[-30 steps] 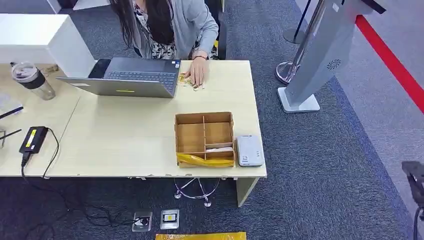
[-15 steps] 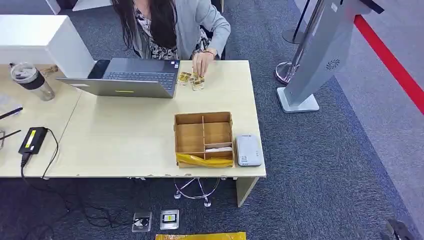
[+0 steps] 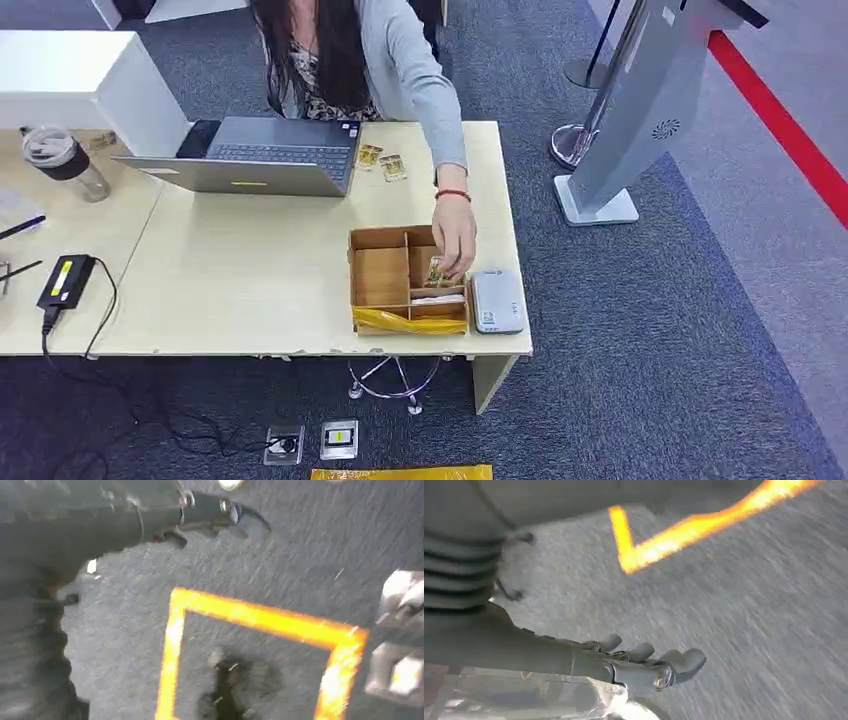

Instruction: Pass the card to the sensor for recognition and then transmit it.

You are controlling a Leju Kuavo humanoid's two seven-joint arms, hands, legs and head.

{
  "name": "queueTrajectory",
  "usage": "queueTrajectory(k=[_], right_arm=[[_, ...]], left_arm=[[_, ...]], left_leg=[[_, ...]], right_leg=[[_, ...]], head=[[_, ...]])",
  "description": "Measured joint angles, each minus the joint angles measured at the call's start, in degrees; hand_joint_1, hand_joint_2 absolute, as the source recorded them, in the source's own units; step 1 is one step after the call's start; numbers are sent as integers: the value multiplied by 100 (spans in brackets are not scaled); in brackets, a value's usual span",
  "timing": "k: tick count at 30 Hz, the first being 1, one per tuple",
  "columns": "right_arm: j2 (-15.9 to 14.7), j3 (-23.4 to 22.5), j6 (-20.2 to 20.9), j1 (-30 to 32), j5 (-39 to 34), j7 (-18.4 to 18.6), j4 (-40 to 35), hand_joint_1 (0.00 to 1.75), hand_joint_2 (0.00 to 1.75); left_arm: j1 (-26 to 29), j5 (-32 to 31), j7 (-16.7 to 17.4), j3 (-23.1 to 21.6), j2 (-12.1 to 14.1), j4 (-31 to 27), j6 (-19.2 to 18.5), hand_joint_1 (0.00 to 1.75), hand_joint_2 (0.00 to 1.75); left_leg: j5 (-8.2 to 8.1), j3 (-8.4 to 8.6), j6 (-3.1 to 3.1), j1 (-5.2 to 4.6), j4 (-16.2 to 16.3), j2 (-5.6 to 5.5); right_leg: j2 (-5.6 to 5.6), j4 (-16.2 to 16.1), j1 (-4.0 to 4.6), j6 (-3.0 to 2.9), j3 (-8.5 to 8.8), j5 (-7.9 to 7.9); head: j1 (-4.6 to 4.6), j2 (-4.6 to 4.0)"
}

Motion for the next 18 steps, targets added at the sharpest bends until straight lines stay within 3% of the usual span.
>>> queueTrajectory(k=[9, 14, 18], right_arm=[[884, 430, -142, 502, 129, -419, -293, 0, 0], [1155, 645, -214, 662, 199, -585, -431, 0, 0], [1173, 660, -214, 669, 199, -590, -439, 0, 0]], left_arm=[[479, -1221, 54, 293, -583, -393, -24, 0, 0], [635, -1700, 72, 430, -786, -544, -39, 0, 0], [643, -1711, 74, 435, -793, -555, -39, 0, 0]], left_leg=[[-7, 6, 2, 3, -1, 5], [-7, 7, 2, 3, -1, 7], [-7, 8, 2, 3, -1, 7]], right_leg=[[8, 0, 4, -1, 4, -7], [11, -1, 4, -1, 4, -7], [11, -1, 4, -1, 4, -7]], head=[[-15, 0], [-11, 0], [-9, 0]])
